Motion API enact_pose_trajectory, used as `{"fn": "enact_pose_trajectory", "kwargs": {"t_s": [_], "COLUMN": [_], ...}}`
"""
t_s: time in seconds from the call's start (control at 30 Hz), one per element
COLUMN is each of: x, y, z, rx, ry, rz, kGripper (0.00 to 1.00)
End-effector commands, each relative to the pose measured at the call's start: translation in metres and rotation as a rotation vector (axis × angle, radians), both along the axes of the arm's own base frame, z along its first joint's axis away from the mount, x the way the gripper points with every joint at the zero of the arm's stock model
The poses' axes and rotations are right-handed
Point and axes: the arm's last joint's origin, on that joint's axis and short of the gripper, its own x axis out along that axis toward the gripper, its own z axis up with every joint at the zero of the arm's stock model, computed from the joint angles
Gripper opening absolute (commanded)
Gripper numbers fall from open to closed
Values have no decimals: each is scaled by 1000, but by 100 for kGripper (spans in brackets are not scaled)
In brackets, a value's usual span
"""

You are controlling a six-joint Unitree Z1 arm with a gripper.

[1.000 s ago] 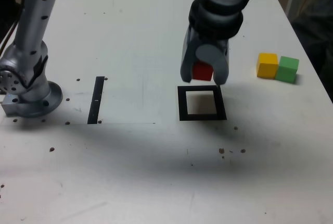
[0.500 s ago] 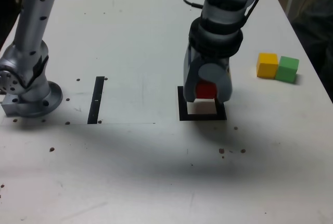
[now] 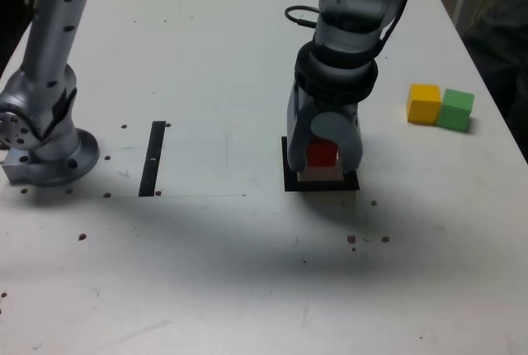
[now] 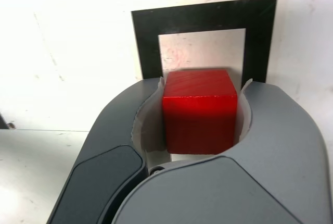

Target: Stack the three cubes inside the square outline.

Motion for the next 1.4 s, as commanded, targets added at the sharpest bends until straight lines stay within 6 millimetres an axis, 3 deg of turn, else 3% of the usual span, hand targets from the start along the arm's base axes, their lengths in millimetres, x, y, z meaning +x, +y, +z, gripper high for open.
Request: {"fn": "enact_pose_trajectory", "kwargs": {"t_s": [0.0,0.5,0.63,1.0,1.2,1.37], "x": [1,2,2,2,-3,-8], "y": [3,7,7,7,8,10], "z": [-5,-15,-17,-16,-9,4], "rx": [3,-6,-10,-6,6,28], "ry": [6,11,17,21,22,23], "rz": [3,-1,-6,-25,-20,-23], "kGripper": [27,32,43,89,98,99]}}
